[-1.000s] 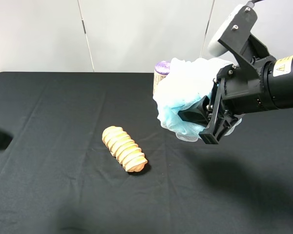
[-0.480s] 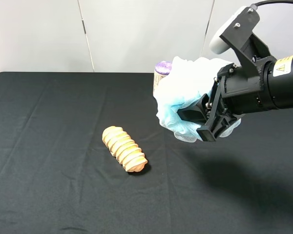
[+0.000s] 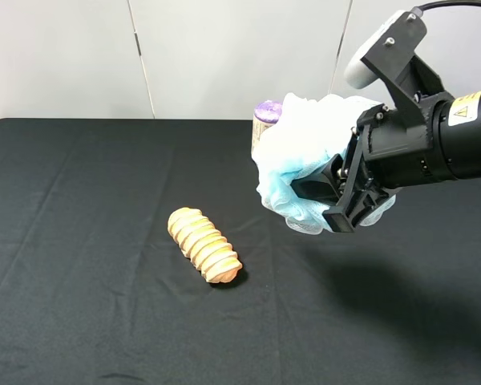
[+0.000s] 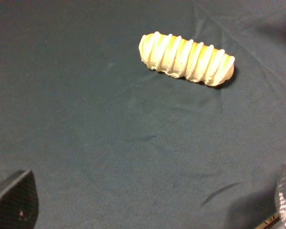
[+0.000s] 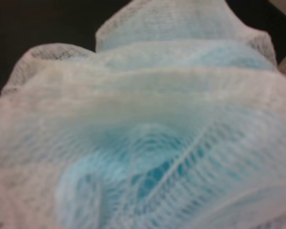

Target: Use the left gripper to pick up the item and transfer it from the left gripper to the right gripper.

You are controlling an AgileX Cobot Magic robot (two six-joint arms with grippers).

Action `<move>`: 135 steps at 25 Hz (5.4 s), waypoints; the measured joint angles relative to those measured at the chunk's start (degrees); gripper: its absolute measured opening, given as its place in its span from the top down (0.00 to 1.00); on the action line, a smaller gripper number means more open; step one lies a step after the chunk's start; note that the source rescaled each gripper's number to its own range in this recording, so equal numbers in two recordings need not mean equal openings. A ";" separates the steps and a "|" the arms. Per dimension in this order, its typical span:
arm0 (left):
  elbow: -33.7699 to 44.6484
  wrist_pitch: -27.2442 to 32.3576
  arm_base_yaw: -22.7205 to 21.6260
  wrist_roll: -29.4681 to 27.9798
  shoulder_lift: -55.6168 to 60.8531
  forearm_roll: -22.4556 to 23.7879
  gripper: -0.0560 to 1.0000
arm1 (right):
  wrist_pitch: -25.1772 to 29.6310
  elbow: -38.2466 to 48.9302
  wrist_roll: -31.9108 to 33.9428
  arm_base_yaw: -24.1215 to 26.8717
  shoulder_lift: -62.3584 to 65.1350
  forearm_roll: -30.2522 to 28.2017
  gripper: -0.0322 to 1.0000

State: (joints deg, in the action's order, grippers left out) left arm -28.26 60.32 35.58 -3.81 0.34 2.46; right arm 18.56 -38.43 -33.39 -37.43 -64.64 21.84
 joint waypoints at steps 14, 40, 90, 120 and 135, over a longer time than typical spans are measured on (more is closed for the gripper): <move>0.00 0.00 -7.80 0.00 0.00 0.00 0.00 | 0.00 0.00 1.77 0.00 0.00 0.40 0.97; 0.00 0.00 -42.63 0.00 0.00 0.00 0.00 | -0.06 0.00 2.53 0.00 0.00 0.44 0.97; 0.07 0.05 -42.63 0.00 0.00 0.00 0.00 | 29.12 -24.51 18.00 25.29 -35.78 -11.43 0.97; 0.07 0.05 -42.63 0.00 0.00 0.00 0.00 | 36.16 -26.69 20.90 25.29 -36.23 -11.11 0.00; 0.07 0.05 -42.63 0.00 0.00 0.00 0.00 | 46.51 -33.68 22.51 25.29 -23.21 -13.27 0.00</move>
State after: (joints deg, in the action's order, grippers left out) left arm -28.19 60.37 -7.05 -3.81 0.34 2.46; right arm 65.07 -72.11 -10.88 -12.14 -87.85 8.57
